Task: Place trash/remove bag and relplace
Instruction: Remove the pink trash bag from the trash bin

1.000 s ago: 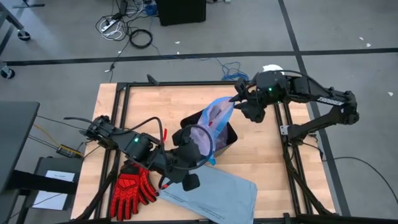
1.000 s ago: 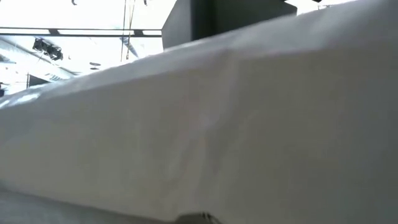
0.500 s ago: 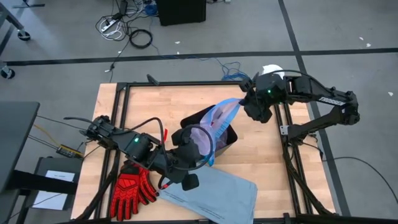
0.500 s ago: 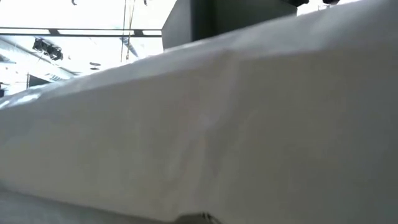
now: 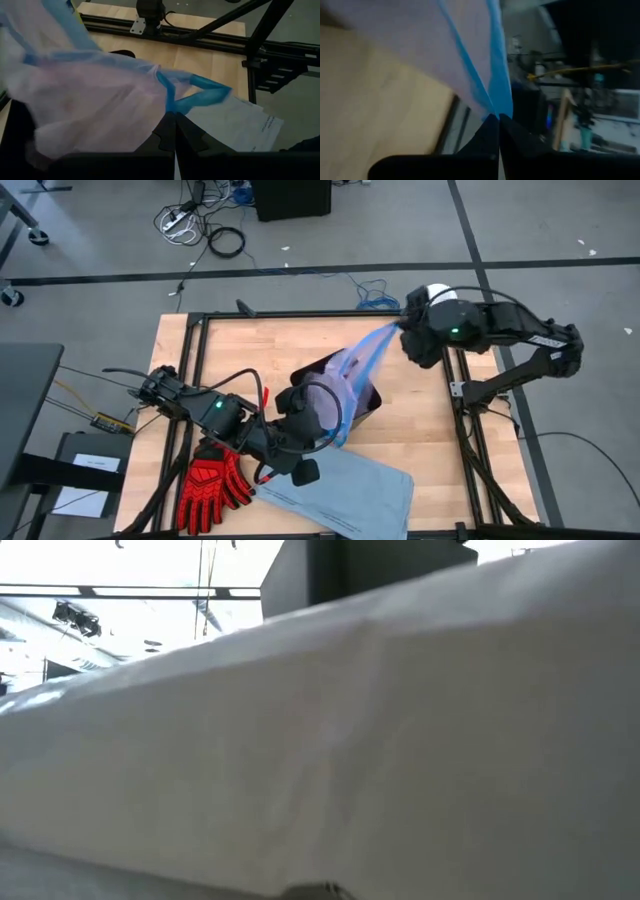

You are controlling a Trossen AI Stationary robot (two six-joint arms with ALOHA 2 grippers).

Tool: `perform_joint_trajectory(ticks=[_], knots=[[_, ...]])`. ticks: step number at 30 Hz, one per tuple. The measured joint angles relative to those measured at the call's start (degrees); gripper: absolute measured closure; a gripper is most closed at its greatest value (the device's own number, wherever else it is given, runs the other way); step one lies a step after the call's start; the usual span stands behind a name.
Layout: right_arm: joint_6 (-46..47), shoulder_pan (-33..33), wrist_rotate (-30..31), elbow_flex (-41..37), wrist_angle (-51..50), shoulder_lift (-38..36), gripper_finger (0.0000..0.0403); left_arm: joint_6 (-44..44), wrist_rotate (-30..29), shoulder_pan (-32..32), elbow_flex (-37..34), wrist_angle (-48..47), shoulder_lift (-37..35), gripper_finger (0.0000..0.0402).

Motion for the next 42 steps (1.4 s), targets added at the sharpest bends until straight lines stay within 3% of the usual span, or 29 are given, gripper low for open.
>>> perform_joint_trajectory(ticks=[3,7,16,21,24,28,33,37,42], knots=[[1.27,2.45,2.58,4.45,1.59,0.00,0.0403,0.38,0.00,0.36,0.00,-0.06,0.00,0.0396],[1.64,5.83,0.93,9.58,6.64,-0.11,0.0403,2.03,-0.09,1.24,0.00,0.14,0.01,0.0396],[10.25,8.52,-17.68,13.35,23.09,-0.26,0.0403,3.68,0.11,3.04,0.00,0.75,0.00,0.0396],[20.50,7.52,-21.15,13.37,31.60,1.14,0.0403,6.86,-0.94,3.03,0.82,3.46,0.03,0.0396],[25.19,6.24,-19.85,12.94,30.25,3.09,0.0403,8.52,-3.92,3.02,3.78,9.42,0.04,0.0396],[29.05,4.49,-17.11,9.76,24.55,6.30,0.0403,18.55,-7.96,1.81,7.76,19.85,-0.64,0.0396],[37.69,5.75,-22.48,6.91,21.84,9.73,0.0403,31.15,-15.58,-1.25,7.78,39.72,-3.67,0.0396],[33.38,8.95,-21.28,6.90,30.51,9.44,0.0403,38.00,-17.90,-3.22,7.69,46.34,-5.70,0.0396],[19.67,13.22,-18.17,6.99,50.56,5.00,0.0403,34.12,-25.57,-3.70,7.48,36.66,-4.70,0.0396]])
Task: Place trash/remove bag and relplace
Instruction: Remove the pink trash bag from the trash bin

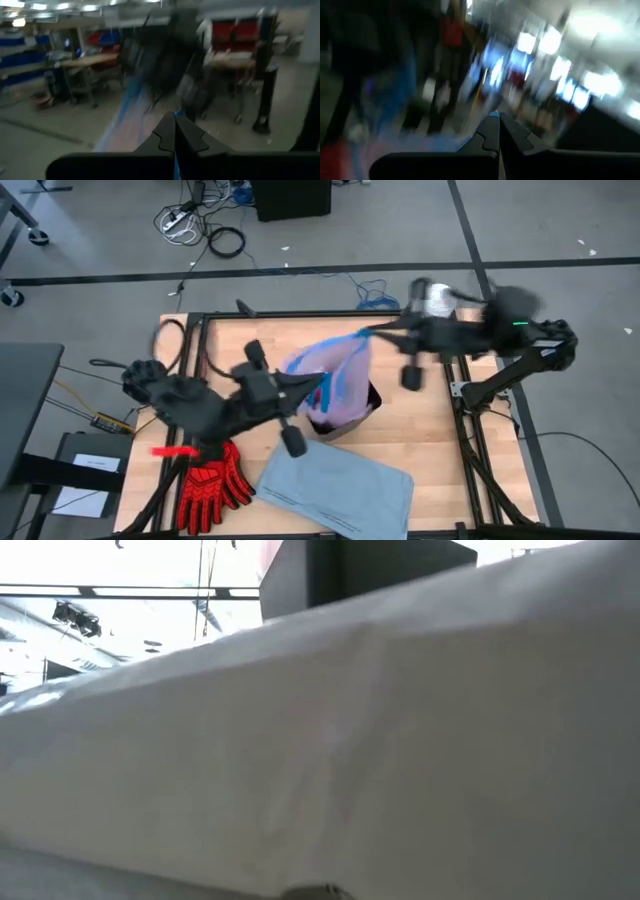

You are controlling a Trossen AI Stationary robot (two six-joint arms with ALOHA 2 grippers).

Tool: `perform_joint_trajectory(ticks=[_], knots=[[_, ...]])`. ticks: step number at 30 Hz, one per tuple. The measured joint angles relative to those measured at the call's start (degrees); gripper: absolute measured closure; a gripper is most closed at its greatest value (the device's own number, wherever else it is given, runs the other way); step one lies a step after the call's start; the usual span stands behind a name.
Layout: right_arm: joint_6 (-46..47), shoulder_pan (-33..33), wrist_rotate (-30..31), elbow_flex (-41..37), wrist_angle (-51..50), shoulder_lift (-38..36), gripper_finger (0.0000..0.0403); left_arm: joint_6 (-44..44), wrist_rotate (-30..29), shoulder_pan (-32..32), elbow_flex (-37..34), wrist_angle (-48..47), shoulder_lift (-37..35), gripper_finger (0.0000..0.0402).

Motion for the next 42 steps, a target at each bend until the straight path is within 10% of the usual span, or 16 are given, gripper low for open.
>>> perform_joint_trajectory(ticks=[5,15,23,42], knots=[[-7.27,1.48,-1.28,0.10,7.40,-1.65,0.0403,-4.64,-0.39,0.93,-0.02,-4.85,1.37,0.0396],[5.54,-1.09,1.96,-0.05,-8.74,2.91,0.0403,2.07,-0.33,1.01,0.00,0.07,1.66,0.0396],[-3.31,0.49,1.07,-0.03,3.62,2.78,0.0403,-1.52,-2.86,1.06,-0.02,-5.40,1.99,0.0392],[-4.54,2.40,-4.49,-6.01,8.17,3.19,0.0403,-2.10,-2.34,2.92,-0.02,-3.56,3.66,0.0271]])
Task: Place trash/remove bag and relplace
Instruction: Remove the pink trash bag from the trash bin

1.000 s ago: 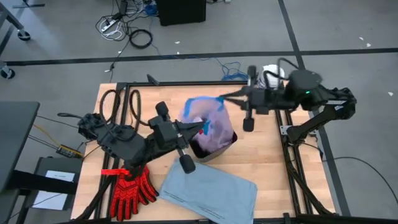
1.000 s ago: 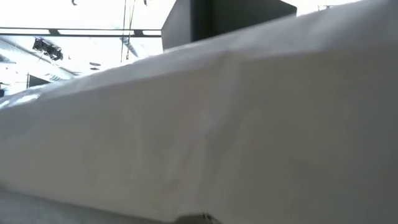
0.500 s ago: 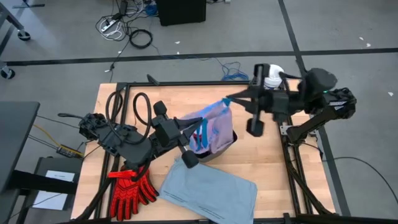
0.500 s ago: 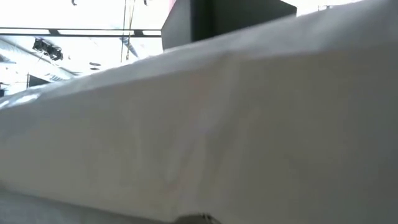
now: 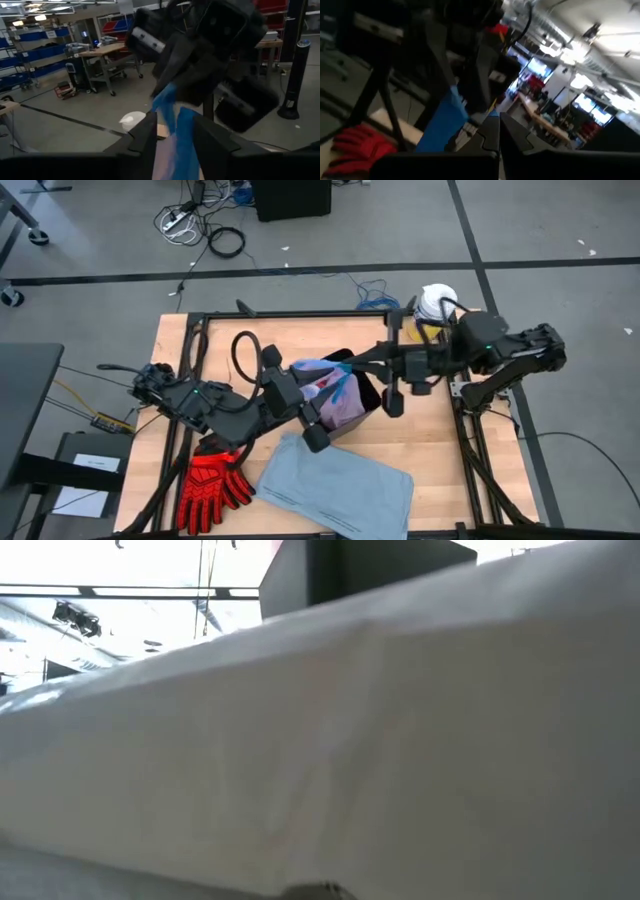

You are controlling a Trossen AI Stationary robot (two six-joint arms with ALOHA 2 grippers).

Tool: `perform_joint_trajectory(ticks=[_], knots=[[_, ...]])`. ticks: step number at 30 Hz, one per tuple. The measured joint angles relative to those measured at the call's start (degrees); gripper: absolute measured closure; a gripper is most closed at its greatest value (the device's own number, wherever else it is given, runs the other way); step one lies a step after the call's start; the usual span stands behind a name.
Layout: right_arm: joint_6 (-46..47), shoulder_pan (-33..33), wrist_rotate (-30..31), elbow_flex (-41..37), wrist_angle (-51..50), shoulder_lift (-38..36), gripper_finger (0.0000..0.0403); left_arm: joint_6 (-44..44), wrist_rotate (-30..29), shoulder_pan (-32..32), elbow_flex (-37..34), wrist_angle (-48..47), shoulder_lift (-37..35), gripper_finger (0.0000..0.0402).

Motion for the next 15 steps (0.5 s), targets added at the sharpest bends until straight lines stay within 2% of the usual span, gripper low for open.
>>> perform_joint_trajectory(ticks=[3,11,15], knots=[[-0.04,0.01,-0.04,-0.12,0.23,0.19,0.0403,-0.11,-0.47,0.29,0.00,-0.08,0.47,0.0253],[0.39,0.01,-3.29,-0.03,0.56,0.03,0.0403,-0.31,-6.43,0.43,0.00,-1.29,0.46,0.0209],[0.48,0.01,-5.89,-0.03,0.62,0.01,0.0403,-0.55,-3.86,0.46,0.00,-1.06,0.46,0.0193]])
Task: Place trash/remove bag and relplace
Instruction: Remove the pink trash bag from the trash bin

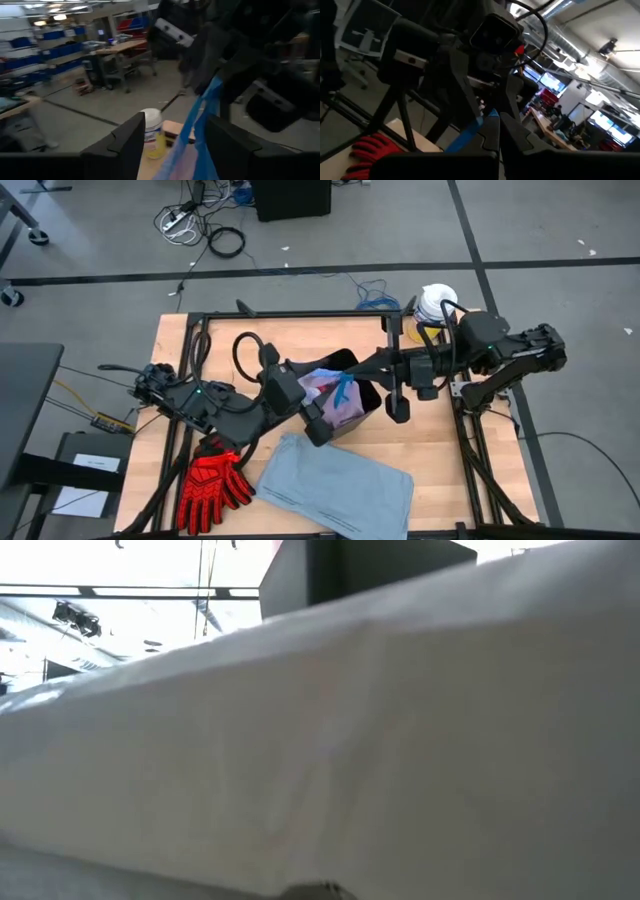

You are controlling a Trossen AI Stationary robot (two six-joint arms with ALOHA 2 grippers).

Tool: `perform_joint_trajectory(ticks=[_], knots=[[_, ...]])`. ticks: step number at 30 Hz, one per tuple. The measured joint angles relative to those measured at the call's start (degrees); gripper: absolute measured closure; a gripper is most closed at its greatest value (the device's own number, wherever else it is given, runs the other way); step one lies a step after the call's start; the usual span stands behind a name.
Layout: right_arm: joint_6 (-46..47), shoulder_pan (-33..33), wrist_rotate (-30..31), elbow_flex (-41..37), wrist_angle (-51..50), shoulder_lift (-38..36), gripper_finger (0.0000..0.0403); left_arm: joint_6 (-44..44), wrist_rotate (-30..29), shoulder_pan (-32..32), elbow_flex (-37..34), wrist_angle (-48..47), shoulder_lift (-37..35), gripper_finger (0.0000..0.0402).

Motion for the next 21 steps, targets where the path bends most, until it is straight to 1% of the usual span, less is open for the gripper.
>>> perform_joint_trajectory(ticks=[2,6,7,10,12,17,19,21], knots=[[-0.01,-0.22,-0.90,0.00,-0.15,0.00,0.0403,-0.06,2.62,0.28,0.00,0.10,0.10,0.0189],[-0.17,-0.60,-1.57,0.00,-0.46,0.00,0.0403,-0.37,10.11,1.03,0.02,0.16,0.97,0.0188],[-0.40,-0.65,-1.54,0.00,-0.47,0.00,0.0403,-0.42,10.77,1.30,0.02,0.40,1.41,0.0188],[-0.28,-0.62,-2.40,0.00,-0.54,0.00,0.0403,-0.93,10.51,1.64,0.00,0.46,2.06,0.0188],[0.21,-0.61,-3.01,0.00,-0.74,0.00,0.0403,-1.50,9.14,1.92,0.00,0.63,2.23,0.0188],[0.77,-0.35,-2.94,0.00,-1.79,0.00,0.0403,-2.82,7.54,2.53,0.00,1.56,2.23,0.0189],[0.79,-0.13,-2.91,0.00,-2.19,0.00,0.0403,-2.55,7.29,2.53,0.00,2.49,2.23,0.0200],[0.79,-0.05,-3.04,0.00,-2.34,0.00,0.0403,-1.19,7.14,2.48,0.00,3.55,2.23,0.0226]])
